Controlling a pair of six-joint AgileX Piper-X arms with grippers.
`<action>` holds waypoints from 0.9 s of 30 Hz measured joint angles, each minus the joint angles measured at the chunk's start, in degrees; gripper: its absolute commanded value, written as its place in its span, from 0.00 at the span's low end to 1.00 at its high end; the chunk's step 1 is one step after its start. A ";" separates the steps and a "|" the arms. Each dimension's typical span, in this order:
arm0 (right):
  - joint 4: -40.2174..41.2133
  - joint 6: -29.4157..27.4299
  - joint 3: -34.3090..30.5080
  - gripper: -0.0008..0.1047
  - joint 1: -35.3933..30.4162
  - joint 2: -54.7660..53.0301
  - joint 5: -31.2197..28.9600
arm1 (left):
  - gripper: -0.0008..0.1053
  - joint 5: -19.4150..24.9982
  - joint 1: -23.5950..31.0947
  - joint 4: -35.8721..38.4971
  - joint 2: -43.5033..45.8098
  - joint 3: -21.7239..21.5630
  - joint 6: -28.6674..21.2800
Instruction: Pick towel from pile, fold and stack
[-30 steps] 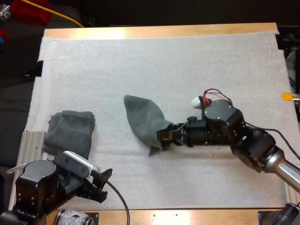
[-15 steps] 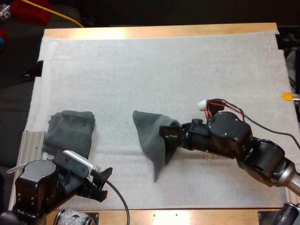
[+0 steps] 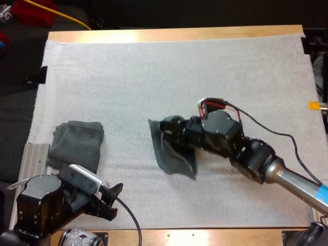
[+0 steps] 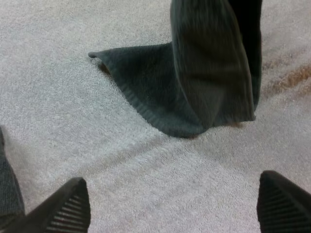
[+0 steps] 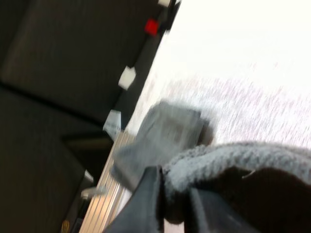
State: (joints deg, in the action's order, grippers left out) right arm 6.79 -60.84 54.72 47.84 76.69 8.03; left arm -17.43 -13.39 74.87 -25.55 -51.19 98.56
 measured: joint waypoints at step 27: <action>-4.42 -0.42 8.60 0.01 -18.71 8.66 -5.19 | 0.66 0.00 0.00 0.00 0.00 0.00 -0.55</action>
State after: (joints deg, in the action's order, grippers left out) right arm 2.37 -61.25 63.31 29.13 85.35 2.85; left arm -17.43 -13.39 74.87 -25.55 -51.19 98.01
